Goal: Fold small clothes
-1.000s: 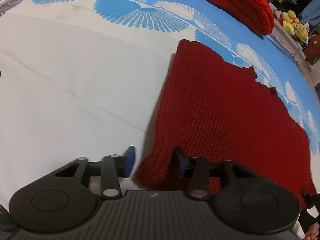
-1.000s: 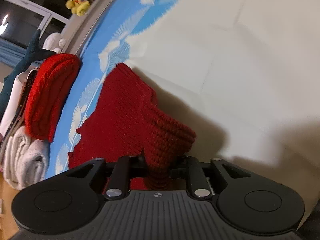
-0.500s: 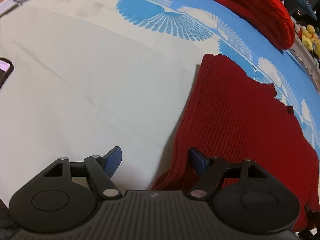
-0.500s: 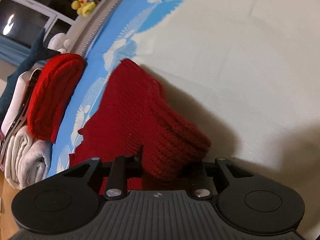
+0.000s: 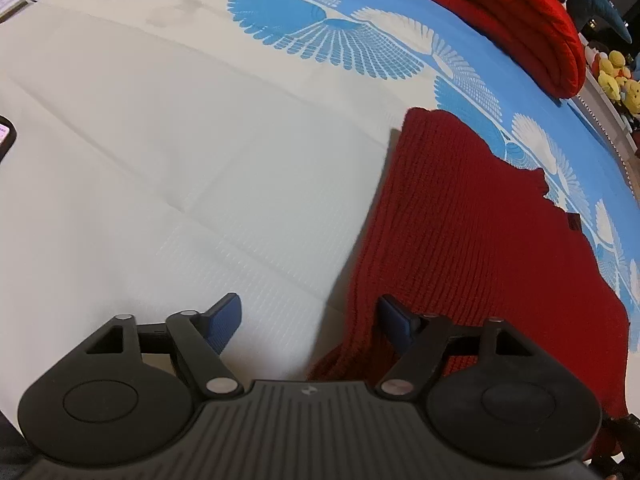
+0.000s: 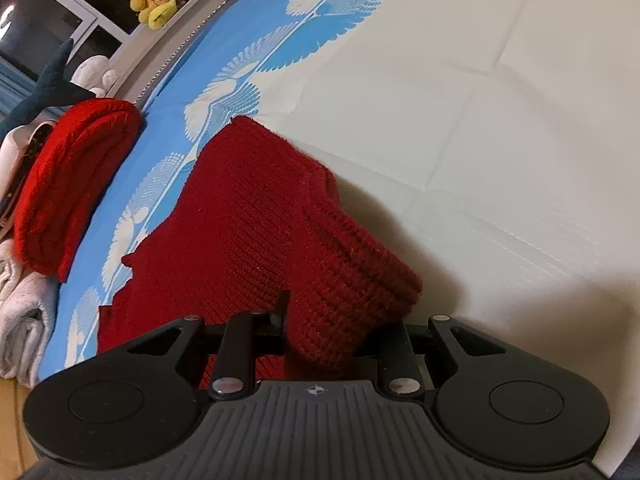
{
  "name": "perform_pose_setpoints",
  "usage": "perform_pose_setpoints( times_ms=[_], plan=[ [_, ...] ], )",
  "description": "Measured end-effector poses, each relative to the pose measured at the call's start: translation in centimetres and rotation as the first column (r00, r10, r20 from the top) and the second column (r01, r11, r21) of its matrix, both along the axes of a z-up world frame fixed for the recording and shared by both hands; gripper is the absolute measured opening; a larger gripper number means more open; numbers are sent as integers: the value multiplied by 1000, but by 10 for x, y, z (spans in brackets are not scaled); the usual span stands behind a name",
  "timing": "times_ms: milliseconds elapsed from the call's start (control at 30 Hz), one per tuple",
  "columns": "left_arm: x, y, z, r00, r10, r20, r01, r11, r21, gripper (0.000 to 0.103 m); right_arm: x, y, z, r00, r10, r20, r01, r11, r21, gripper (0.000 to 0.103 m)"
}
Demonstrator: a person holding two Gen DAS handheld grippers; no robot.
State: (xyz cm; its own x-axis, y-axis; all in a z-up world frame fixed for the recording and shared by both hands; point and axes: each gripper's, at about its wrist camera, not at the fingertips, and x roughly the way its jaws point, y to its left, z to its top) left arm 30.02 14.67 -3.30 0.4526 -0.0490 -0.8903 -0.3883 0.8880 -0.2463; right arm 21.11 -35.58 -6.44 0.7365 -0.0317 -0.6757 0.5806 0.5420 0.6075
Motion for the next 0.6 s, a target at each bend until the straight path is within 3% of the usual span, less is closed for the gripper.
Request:
perform_pose_setpoints(
  times_ms=[200,333,367,500,600],
  plan=[
    [-5,20,11,999,-31,7,31,998,-52,87,3,8,5,1000,-8,-24,7,999,-52,25],
    [-16,35,29,996,-48,74,58,990,-130,89,8,14,9,998,-15,-55,10,995,-95,24],
    [-18,40,34,995,-44,84,54,992,-118,89,10,17,12,998,-16,-67,8,993,-114,24],
    [-23,60,44,997,31,77,-36,997,61,89,18,39,30,995,-8,-103,-20,964,-266,21],
    [-29,85,56,989,77,124,-94,986,139,89,22,77,58,997,47,-60,-70,881,-467,16]
  ],
)
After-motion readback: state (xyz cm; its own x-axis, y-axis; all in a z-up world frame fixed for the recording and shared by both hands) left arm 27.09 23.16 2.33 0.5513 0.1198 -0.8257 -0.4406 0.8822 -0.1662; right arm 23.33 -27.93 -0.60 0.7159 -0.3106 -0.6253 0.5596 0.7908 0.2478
